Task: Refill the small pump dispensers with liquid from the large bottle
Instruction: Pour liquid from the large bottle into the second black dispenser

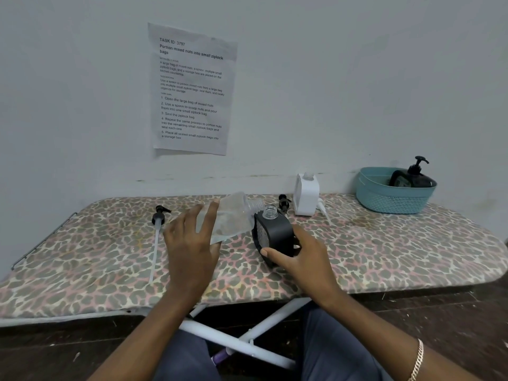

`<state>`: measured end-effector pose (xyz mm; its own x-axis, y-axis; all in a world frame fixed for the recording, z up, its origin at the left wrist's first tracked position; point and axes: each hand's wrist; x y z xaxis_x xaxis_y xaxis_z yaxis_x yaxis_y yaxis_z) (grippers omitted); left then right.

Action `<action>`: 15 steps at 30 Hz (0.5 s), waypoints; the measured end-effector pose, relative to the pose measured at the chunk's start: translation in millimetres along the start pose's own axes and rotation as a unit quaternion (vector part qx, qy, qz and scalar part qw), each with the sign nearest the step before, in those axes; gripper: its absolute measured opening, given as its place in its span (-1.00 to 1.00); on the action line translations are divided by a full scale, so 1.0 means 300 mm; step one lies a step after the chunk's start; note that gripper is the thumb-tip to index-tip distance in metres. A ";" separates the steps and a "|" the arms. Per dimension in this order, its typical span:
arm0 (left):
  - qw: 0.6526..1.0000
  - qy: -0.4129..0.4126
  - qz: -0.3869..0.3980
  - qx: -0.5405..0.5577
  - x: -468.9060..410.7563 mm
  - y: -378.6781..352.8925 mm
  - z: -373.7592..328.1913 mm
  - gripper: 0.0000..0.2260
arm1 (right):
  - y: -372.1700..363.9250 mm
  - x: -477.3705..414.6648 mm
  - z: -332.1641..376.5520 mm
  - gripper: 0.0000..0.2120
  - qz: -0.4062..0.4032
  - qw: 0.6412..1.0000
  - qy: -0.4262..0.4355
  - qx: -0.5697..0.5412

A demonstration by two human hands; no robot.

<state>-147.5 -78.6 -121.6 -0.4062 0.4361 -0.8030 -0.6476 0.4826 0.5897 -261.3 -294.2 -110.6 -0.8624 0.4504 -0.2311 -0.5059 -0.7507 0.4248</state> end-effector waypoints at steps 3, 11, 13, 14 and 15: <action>1.000 -0.004 -0.002 -0.010 -0.006 0.005 -0.002 -0.08 | 0.000 -0.002 -0.003 -0.60 0.000 1.000 0.000 0.003; 0.998 -0.032 -0.011 -0.045 -0.028 0.025 -0.005 -0.09 | 0.000 -0.003 -0.005 -0.66 0.000 1.000 -0.001 0.007; 0.998 -0.035 -0.011 -0.051 -0.031 0.027 -0.004 -0.10 | 0.000 -0.004 -0.006 -0.66 0.001 1.000 -0.002 0.007; 0.998 -0.038 -0.012 -0.054 -0.033 0.030 -0.003 -0.11 | 0.000 -0.004 -0.006 -0.65 0.003 1.000 -0.002 0.006; 0.997 -0.040 -0.014 -0.057 -0.036 0.032 -0.002 -0.12 | -0.001 -0.005 -0.006 -0.65 0.004 1.000 -0.002 0.006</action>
<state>-149.6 -79.1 -107.3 -0.3370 0.4860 -0.8064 -0.7285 0.4080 0.5503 -259.9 -295.6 -112.0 -0.8661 0.4468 -0.2243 -0.4992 -0.7484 0.4366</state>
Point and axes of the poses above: each hand's wrist, its own x-axis away from the middle knuckle, its own y-axis out of the back of the hand, z = x × y, and after that the axes turned 14 degrees about -y, right-handed
